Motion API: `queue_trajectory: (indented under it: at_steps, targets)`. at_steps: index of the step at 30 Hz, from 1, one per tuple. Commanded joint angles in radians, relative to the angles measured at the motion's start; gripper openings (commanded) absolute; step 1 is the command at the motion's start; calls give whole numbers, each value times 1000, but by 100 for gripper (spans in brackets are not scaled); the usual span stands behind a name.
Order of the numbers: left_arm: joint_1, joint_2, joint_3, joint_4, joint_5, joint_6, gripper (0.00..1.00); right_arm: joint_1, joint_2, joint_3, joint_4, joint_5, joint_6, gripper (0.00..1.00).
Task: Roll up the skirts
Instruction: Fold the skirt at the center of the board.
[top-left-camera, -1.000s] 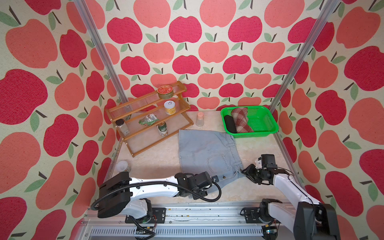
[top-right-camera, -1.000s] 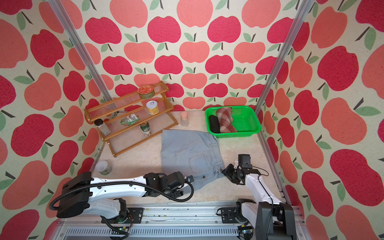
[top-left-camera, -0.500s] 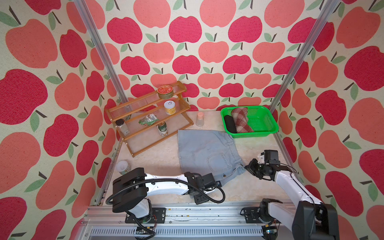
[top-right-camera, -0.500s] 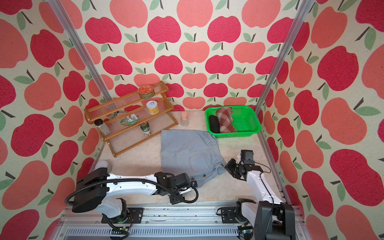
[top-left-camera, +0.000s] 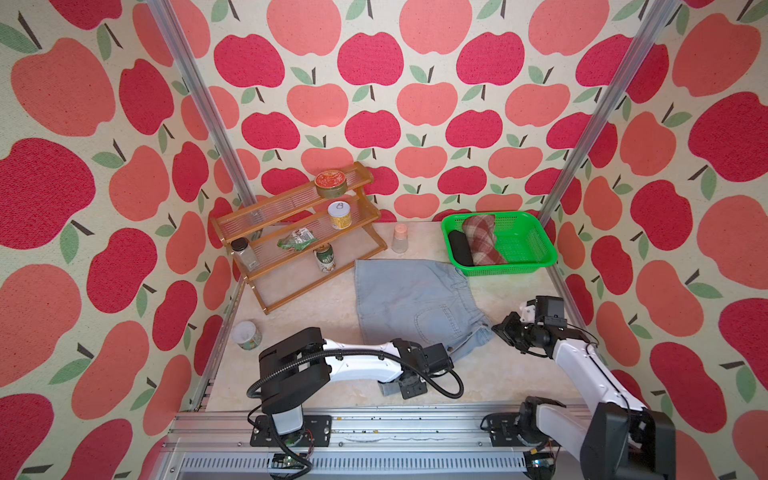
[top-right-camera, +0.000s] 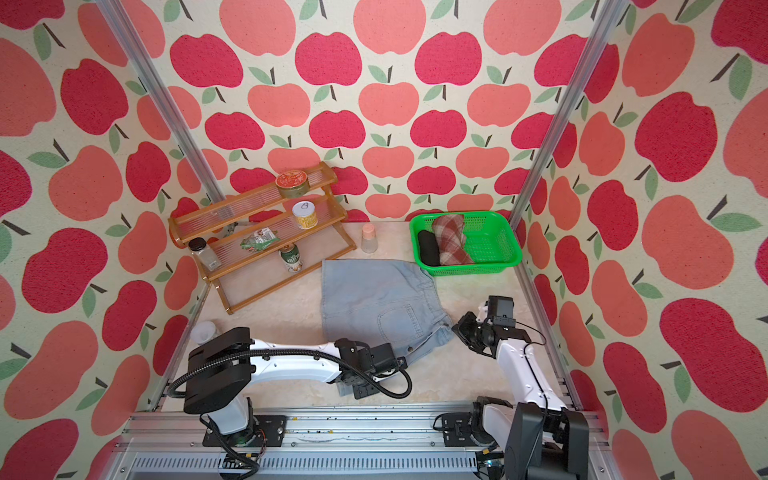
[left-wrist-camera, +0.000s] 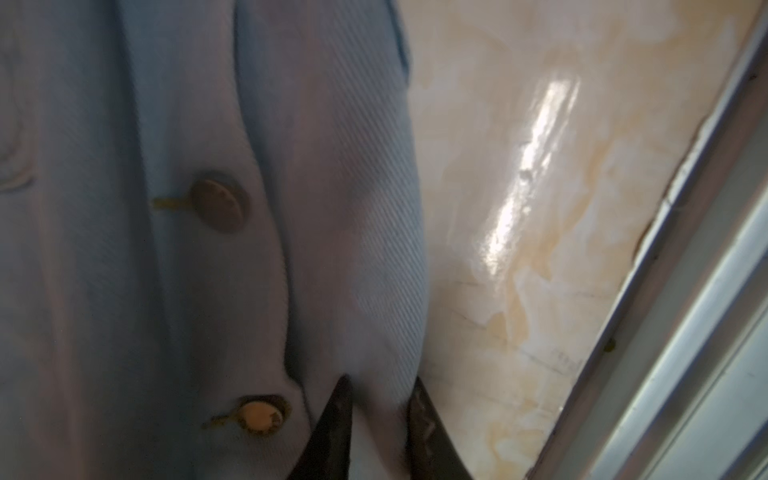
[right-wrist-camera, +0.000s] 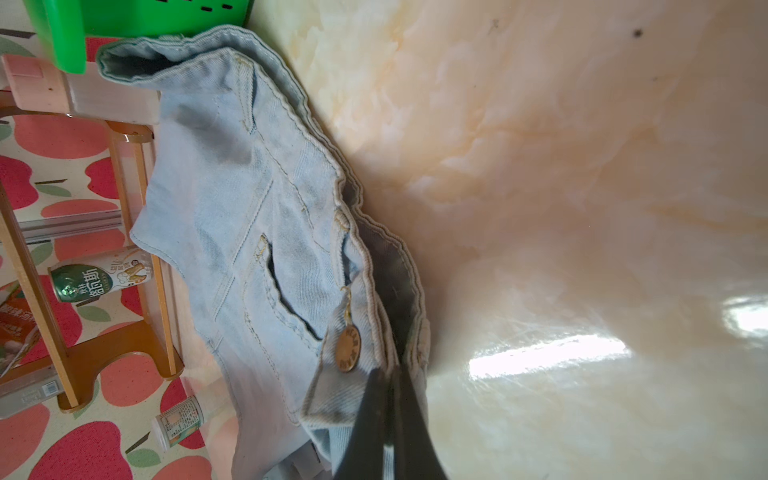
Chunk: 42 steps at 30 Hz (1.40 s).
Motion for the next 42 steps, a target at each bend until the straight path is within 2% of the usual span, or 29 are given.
queue_trajectory:
  at_steps: [1, 4, 8, 12, 14, 21, 25, 29, 35, 42]
  targets:
    - [-3, -91, -41, -46, -115, -19, 13, -15, -35, 59, -33, -22, -20, 0]
    - [-5, -236, -24, -50, -142, -3, 7, -15, -58, 105, -57, -25, -19, 0]
    - [-5, -391, 31, -77, -105, 55, 9, -15, -98, 202, -120, -20, -29, 0]
    - [-8, -418, 119, -174, -113, 78, 10, -14, -141, 313, -185, -20, -43, 0]
    - [-8, -422, 119, -174, -103, 81, 9, -15, -162, 345, -211, -17, -47, 0]
    - [-6, -479, -20, -30, -5, 9, 3, -15, -223, 315, -267, -4, -72, 0]
    - [2, -492, -66, 5, -17, -5, 1, -16, -224, 280, -241, 6, -70, 0]
    - [40, -460, -49, 6, -47, 37, 0, -15, -149, 303, -215, 34, -83, 0]
    - [168, -388, -24, 46, 18, 87, 0, -15, 24, 363, -114, 68, -75, 0]
    - [225, -272, 82, -10, 35, 165, 0, -16, 271, 508, -40, 54, -62, 0]
